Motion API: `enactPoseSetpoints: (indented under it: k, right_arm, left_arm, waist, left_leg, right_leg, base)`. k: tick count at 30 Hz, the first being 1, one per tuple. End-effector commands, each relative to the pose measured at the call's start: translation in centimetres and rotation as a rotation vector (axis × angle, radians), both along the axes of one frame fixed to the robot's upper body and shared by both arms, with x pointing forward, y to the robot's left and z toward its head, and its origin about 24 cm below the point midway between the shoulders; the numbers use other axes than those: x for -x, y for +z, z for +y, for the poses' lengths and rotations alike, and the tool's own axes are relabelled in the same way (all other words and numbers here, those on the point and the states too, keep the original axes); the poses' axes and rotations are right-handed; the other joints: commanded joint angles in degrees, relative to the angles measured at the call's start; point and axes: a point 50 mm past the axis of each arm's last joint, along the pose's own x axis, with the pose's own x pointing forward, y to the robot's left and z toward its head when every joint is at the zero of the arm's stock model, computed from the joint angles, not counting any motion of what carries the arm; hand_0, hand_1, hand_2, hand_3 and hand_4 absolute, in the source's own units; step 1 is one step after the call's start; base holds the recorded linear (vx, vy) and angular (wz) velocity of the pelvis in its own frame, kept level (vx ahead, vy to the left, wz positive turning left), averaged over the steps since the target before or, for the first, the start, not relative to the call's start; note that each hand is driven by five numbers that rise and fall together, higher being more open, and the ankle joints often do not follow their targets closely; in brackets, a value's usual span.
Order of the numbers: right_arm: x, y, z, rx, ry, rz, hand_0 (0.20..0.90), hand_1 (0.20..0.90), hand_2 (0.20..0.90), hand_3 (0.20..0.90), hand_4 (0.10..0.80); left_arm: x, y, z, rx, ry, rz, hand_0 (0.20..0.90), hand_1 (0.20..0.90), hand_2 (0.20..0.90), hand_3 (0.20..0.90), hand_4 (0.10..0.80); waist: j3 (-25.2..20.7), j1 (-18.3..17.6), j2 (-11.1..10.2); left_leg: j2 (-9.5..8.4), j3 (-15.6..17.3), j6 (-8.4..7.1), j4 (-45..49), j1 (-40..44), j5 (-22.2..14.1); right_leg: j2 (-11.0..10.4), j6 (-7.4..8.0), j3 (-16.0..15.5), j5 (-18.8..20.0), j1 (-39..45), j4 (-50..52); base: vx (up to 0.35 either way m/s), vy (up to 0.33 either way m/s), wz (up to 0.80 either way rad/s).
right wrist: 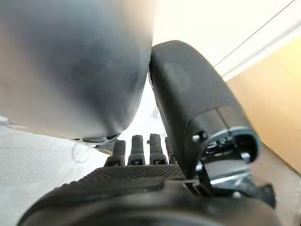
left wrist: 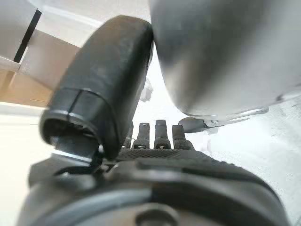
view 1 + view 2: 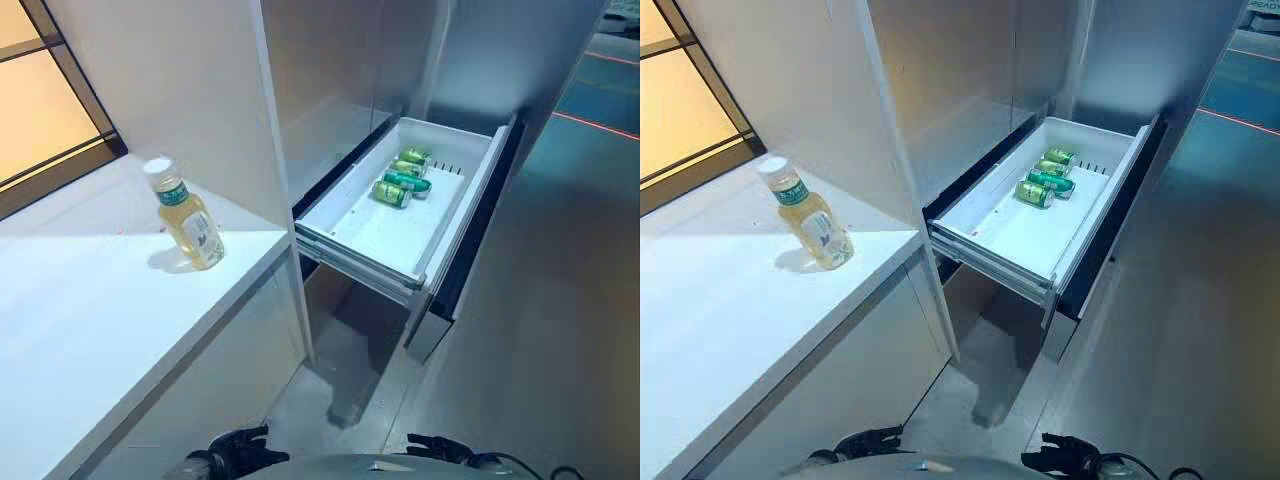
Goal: Put drinks into fridge and close the fridge
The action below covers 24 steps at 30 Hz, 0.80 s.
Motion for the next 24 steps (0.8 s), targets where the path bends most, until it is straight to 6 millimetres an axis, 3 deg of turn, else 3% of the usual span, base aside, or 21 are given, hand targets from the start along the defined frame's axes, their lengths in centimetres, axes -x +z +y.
enactPoseSetpoints:
  k: [1,8,17,24]
  right_arm:
    - [-1.0,0.3,0.1,0.000,0.102,-0.009,0.900,0.900,0.900,0.900,0.800]
    - [-1.0,0.3,0.1,0.000,0.110,-0.012,0.900,0.900,0.900,0.900,0.800]
    - [-2.5,1.0,-0.6,0.026,0.169,-0.021,0.900,0.900,0.900,0.900,0.800]
    - [-3.3,1.3,-0.7,0.044,0.200,-0.034,0.900,0.900,0.900,0.900,0.800]
  left_arm:
    - [-2.3,0.7,0.7,-0.042,-0.045,-0.082,0.900,0.900,0.900,0.900,0.800]
    - [-3.9,1.4,0.9,-0.165,-0.154,-0.215,0.900,0.900,0.900,0.900,0.800]
    - [-7.2,3.7,-1.3,0.126,-0.482,-0.243,0.900,0.900,0.900,0.900,0.800]
    - [-10.4,7.8,-3.8,0.462,-0.642,-0.284,0.900,0.900,0.900,0.900,0.800]
  waist:
    - [0.5,0.4,-2.1]
    - [0.5,0.3,-2.0]
    - [1.1,-0.8,-0.9]
    - [1.6,-1.7,0.4]
  left_leg:
    - [-4.81,2.2,3.83,2.7,-1.1,-6.1]
    - [-4.88,2.2,3.77,2.6,-1.1,-6.0]
    - [-4.53,3.0,3.48,2.2,-1.3,-5.5]
    - [-4.49,3.1,3.58,1.6,-1.2,-5.2]
  right_leg:
    - [3.2,0.12,3.1,-4.3,-2.2,4.8]
    - [3.3,0.12,3.3,-4.2,-2.3,4.7]
    - [3.5,0.40,4.1,-4.0,-3.2,4.9]
    - [3.4,0.75,4.9,-3.6,-3.6,4.9]
  base:
    - [0.000,0.000,0.00]
    - [0.000,0.000,0.00]
    - [-0.017,0.011,-0.04]
    - [-0.011,0.013,-0.03]
